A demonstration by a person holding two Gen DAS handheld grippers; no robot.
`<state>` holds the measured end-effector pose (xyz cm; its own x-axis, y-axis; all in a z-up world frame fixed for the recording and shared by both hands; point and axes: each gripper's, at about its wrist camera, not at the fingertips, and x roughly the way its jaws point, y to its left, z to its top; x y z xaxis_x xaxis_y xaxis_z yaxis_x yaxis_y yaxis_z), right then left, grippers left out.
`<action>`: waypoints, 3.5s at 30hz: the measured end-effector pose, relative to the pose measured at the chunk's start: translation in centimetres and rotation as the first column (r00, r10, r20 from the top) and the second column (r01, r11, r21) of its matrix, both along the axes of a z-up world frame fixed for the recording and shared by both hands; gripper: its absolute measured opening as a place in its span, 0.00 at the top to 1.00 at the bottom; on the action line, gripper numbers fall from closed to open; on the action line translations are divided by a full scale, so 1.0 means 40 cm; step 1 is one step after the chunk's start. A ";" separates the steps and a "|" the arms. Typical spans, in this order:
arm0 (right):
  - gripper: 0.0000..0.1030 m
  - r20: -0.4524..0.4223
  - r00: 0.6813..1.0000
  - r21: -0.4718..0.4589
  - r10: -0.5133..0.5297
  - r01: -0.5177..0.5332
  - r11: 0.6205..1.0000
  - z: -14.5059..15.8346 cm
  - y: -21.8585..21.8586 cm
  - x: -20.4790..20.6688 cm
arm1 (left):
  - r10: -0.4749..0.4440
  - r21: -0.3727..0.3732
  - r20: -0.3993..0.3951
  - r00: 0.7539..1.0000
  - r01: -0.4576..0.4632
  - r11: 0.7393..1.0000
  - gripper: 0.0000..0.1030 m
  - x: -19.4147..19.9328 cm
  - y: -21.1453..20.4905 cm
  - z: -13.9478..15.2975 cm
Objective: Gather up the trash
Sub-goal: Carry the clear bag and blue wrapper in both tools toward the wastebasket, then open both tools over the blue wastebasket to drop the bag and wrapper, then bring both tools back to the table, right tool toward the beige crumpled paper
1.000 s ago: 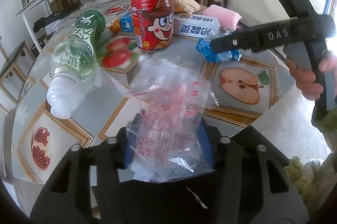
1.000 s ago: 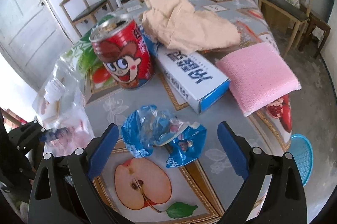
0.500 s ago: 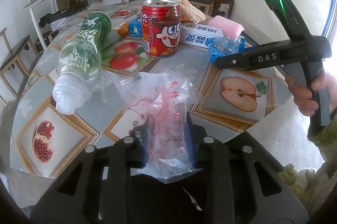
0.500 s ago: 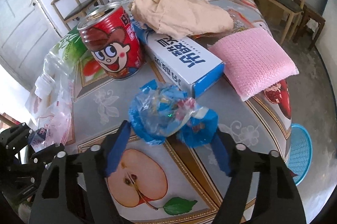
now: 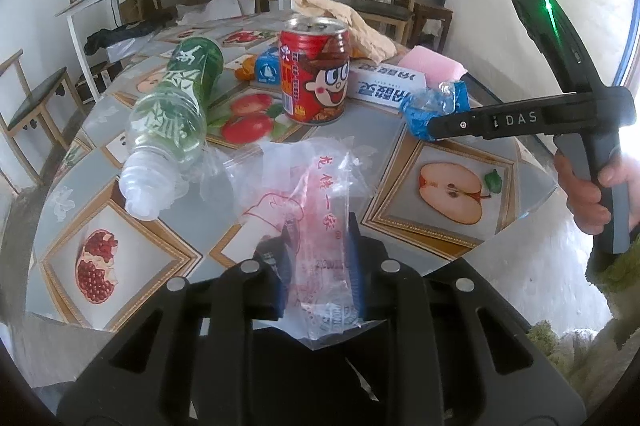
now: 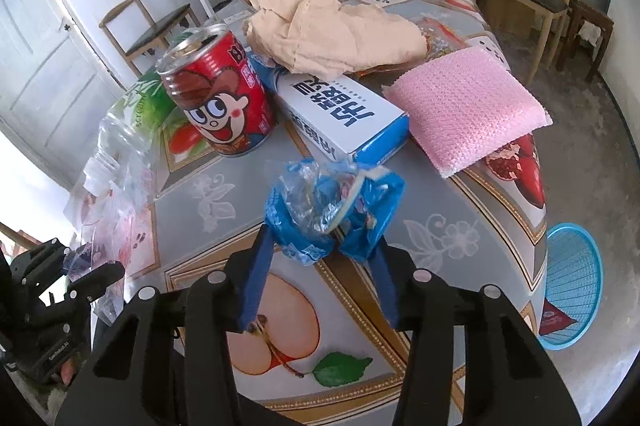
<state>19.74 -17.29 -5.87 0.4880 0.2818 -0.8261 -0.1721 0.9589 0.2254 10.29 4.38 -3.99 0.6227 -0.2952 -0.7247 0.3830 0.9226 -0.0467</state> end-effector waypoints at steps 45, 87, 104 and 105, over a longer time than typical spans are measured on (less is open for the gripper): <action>0.96 0.117 0.991 0.222 -0.063 0.035 0.974 0.058 -0.120 -0.115 | -0.032 0.012 0.106 0.994 0.030 0.999 0.79 -0.084 -0.079 0.108; 0.73 -0.311 0.541 0.130 -0.781 0.839 0.528 -0.533 -1.073 -0.217 | -0.491 -0.236 -0.442 0.751 0.430 0.871 0.43 0.343 -1.273 -0.087; 0.43 -0.141 0.586 0.196 -0.798 0.807 0.558 -0.347 -0.966 -0.378 | -0.566 -0.306 -0.263 0.781 0.489 0.817 0.33 0.232 -1.010 0.114; 0.39 -0.122 0.592 0.191 -0.797 0.802 0.566 -0.321 -0.948 -0.386 | -0.563 -0.319 -0.245 0.789 0.483 0.816 0.30 0.215 -0.978 0.130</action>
